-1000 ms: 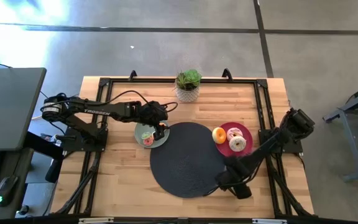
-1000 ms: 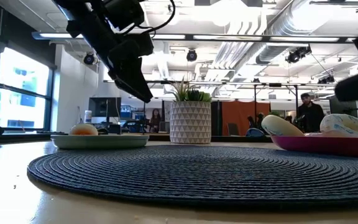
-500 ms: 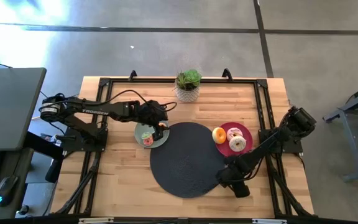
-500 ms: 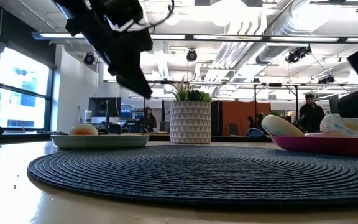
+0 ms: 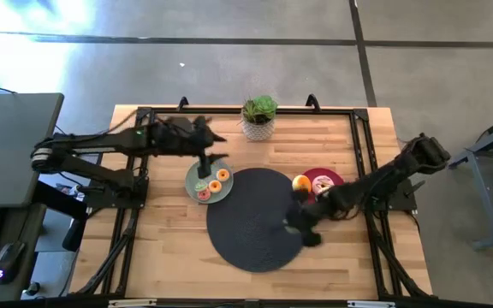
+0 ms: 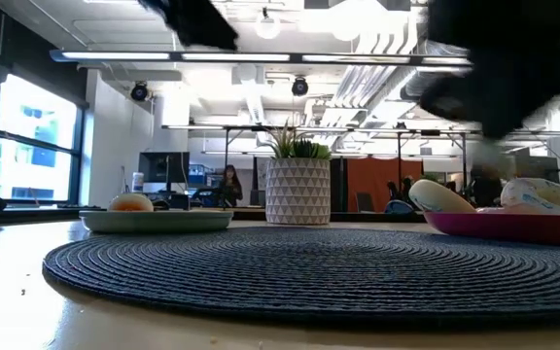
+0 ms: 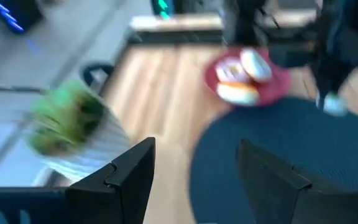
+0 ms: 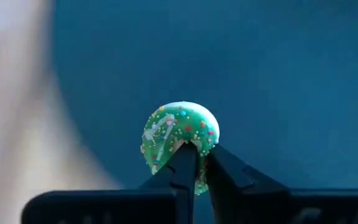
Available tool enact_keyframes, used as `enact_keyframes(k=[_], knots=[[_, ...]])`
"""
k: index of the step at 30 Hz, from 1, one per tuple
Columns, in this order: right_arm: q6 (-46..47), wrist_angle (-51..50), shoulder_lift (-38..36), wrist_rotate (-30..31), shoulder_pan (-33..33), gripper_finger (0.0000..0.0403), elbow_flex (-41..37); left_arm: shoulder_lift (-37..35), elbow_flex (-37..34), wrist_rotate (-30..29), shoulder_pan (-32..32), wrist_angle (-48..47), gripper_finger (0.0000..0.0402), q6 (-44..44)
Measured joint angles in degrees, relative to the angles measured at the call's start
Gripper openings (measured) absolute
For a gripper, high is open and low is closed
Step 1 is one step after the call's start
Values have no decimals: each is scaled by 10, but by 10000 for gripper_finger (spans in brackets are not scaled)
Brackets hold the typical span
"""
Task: Pick & Place donuts
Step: Put the small green donut on the blue plate
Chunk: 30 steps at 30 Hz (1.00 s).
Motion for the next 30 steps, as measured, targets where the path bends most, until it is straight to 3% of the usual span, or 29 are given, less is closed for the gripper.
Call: enact_keyframes(k=[4, 6, 12, 14, 19, 22, 30], knots=[[-61, 189, 0, 188, -71, 22, 0, -34, 30, -52, 0, -33, 214, 14], [-97, 297, 12, 206, -112, 11, 1, -44, 42, -82, 0, -41, 214, 15], [-133, 567, 113, 61, -226, 13, 2, -75, 46, -160, 0, -131, 214, 5], [-113, 600, 162, 14, -254, 13, 18, -76, 46, -176, 0, -158, 214, -15], [-102, 537, 278, -83, -294, 5, 143, -75, 46, -205, 0, -189, 214, -42], [-129, 439, 337, -135, -302, 6, 236, -75, 46, -205, 0, -190, 214, -42], [-202, 245, 441, -88, -313, 15, 431, -75, 46, -201, 0, -224, 214, -55]])
